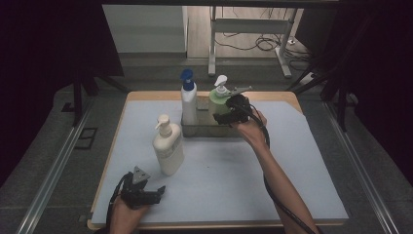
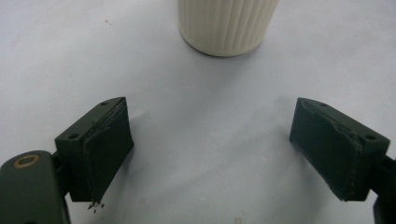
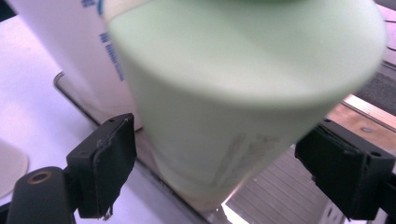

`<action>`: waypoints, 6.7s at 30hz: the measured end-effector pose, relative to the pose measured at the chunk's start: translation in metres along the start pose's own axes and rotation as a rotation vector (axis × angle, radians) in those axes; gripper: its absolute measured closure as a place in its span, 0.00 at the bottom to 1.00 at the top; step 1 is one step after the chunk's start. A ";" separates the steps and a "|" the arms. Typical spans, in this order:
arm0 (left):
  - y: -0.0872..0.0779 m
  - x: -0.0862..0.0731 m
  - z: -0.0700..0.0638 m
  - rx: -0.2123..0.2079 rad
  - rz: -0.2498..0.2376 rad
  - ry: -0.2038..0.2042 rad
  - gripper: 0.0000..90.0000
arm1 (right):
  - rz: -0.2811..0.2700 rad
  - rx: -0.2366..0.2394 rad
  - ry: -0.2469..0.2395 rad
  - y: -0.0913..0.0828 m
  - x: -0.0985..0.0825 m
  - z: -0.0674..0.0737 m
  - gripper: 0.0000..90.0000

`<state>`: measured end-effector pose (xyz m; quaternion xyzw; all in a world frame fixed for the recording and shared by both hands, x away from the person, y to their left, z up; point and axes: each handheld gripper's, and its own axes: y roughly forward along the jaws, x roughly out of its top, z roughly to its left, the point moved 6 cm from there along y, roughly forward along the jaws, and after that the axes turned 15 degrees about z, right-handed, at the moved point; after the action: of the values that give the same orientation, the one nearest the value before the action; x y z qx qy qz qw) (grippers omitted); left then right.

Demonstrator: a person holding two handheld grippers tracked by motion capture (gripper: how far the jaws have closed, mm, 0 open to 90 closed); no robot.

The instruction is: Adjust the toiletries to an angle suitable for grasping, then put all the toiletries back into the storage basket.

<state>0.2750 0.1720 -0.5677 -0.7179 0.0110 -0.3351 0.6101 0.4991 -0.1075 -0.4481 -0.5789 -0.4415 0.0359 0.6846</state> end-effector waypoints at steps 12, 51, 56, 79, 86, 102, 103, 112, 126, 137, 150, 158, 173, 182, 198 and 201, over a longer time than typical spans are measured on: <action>0.000 0.000 0.000 -0.001 -0.001 -0.001 0.14 | 0.037 -0.009 -0.018 -0.014 -0.010 0.010 0.15; 0.000 0.000 0.000 0.000 0.001 0.000 0.14 | 0.050 -0.007 0.194 0.007 -0.031 -0.036 0.99; 0.000 0.000 0.000 0.001 0.001 0.000 0.14 | 0.058 -0.015 0.211 0.018 -0.027 -0.036 0.99; 0.000 0.000 0.000 0.000 0.002 0.000 0.14 | 0.060 0.005 0.302 0.042 -0.026 -0.039 0.99; 0.000 0.000 0.000 0.000 0.002 0.000 0.14 | 0.065 0.021 0.291 0.047 -0.024 -0.032 0.99; 0.000 0.000 0.000 0.000 0.002 -0.001 0.14 | 0.078 0.045 0.259 0.053 -0.020 -0.017 0.99; 0.000 0.000 0.000 0.000 0.002 -0.001 0.14 | 0.077 0.046 0.260 0.053 -0.019 -0.016 0.99; 0.000 0.000 0.000 0.000 0.002 0.000 0.14 | 0.072 0.056 0.249 0.055 -0.015 -0.007 0.99; 0.000 0.000 0.000 0.000 0.003 -0.001 0.14 | 0.069 0.034 0.243 0.054 -0.015 -0.004 0.99; 0.000 0.000 0.000 0.000 0.002 -0.001 0.14 | 0.065 -0.016 0.205 0.044 -0.019 -0.008 0.81; 0.000 0.000 0.000 0.000 0.002 -0.001 0.14 | 0.047 0.014 0.115 0.021 -0.024 -0.005 0.51; 0.000 0.000 0.000 -0.001 0.001 -0.001 0.14 | 0.032 0.043 0.055 0.006 -0.030 0.004 0.41; 0.000 0.000 0.000 0.000 0.001 -0.002 0.14 | 0.018 0.082 -0.018 -0.024 -0.048 0.019 0.15; 0.000 0.000 0.000 0.000 0.001 -0.002 0.14 | 0.012 0.049 -0.083 -0.038 -0.064 0.018 0.00; 0.000 0.000 0.000 0.000 0.000 -0.002 0.14 | 0.032 0.060 -0.086 -0.057 -0.107 0.018 0.00; 0.000 0.000 0.000 0.000 0.001 -0.003 0.14 | 0.028 0.064 -0.074 -0.060 -0.118 0.018 0.00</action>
<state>0.2749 0.1716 -0.5676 -0.7185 0.0104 -0.3339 0.6101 0.3883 -0.1796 -0.4664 -0.5611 -0.4569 0.0809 0.6855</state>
